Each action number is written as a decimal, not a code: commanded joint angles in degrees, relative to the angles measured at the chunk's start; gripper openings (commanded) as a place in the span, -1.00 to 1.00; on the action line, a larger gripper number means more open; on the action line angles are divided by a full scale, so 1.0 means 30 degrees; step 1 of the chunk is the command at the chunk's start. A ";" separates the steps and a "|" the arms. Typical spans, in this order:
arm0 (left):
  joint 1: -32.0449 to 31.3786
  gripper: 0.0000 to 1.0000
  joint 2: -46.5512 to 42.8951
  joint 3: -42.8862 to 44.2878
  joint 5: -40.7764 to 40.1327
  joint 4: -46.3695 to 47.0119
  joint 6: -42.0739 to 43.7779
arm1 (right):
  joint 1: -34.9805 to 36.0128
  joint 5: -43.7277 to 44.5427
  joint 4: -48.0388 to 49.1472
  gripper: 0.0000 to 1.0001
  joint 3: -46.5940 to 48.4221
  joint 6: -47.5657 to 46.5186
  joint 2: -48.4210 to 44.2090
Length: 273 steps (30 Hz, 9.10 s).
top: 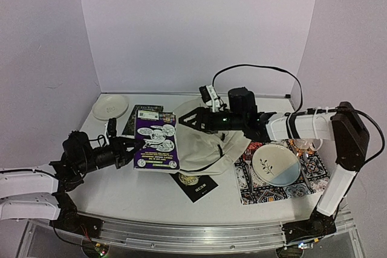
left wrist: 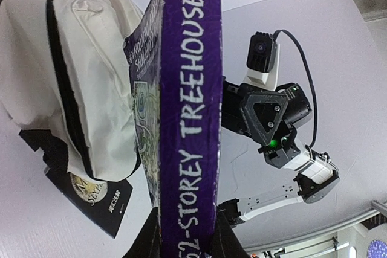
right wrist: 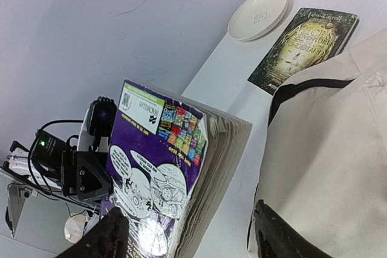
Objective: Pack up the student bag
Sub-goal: Pass from the right arm to the left, then pass from the left arm to the right, then pass from the right arm to the left, then grab the largest pocket of the student bag, then place the book in the largest pocket of the bag.
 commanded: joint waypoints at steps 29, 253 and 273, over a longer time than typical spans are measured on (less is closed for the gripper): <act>-0.0091 -1.00 0.3183 0.4942 0.5089 0.4250 0.0649 | -0.1161 -0.9431 0.2732 0.72 0.2920 0.1108 0.0775; 0.0958 -0.13 2.1178 1.6144 -0.2377 0.1940 0.0876 | 0.3816 1.6078 -0.9940 -1.00 0.8265 -1.5324 0.0141; -0.0640 0.62 1.3275 1.4261 -1.1759 -0.9511 0.9934 | 0.3783 1.6162 -0.9787 -0.97 0.6769 -1.4368 0.0900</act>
